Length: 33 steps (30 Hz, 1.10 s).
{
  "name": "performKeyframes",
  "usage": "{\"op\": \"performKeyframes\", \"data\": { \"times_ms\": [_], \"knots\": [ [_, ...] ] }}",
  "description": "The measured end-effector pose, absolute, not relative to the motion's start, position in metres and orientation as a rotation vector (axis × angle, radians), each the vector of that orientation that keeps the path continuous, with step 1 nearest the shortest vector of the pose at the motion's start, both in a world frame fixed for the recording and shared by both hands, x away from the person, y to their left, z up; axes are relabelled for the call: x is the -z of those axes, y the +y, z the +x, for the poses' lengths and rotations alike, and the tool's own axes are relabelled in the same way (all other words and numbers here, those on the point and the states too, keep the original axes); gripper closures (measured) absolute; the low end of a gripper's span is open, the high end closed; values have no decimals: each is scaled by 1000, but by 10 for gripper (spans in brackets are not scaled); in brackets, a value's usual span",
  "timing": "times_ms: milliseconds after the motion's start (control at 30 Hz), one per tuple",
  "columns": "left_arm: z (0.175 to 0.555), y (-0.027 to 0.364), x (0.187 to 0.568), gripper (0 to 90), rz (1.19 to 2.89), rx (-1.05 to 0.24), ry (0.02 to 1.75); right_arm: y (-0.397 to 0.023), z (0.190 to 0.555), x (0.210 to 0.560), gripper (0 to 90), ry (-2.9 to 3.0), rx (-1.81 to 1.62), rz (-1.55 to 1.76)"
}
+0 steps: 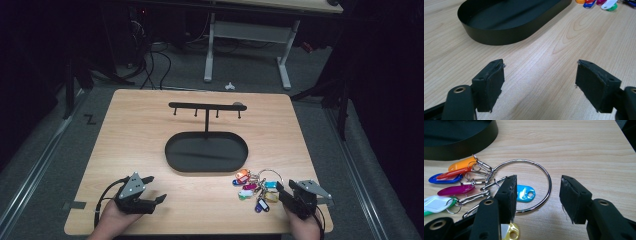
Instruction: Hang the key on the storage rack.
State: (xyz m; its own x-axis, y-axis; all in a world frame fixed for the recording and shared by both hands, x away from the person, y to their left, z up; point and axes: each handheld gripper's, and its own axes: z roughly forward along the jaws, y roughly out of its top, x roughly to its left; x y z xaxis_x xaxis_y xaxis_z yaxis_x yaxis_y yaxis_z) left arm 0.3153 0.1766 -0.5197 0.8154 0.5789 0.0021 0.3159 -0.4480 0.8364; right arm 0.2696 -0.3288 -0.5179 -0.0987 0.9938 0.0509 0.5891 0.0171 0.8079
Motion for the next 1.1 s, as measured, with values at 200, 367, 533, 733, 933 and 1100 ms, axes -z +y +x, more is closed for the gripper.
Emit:
{"op": "performKeyframes", "data": {
  "times_ms": [200,367,533,733,933,1100],
  "knots": [
    [316,175,520,237,2069,-357,658,-328,270,520,470,1755,-936,1619],
    [316,175,520,237,2075,-354,658,-327,271,521,454,1767,-938,1619],
    [316,176,521,237,2071,-353,662,-327,272,520,444,1769,-940,1624],
    [315,176,521,236,2075,-354,659,-327,272,520,438,1774,-945,1614],
    [315,176,520,237,2071,-355,659,-327,272,519,426,1783,-947,1609],
    [315,176,520,237,2074,-355,653,-328,272,516,426,1781,-951,1611]
  ]
}}
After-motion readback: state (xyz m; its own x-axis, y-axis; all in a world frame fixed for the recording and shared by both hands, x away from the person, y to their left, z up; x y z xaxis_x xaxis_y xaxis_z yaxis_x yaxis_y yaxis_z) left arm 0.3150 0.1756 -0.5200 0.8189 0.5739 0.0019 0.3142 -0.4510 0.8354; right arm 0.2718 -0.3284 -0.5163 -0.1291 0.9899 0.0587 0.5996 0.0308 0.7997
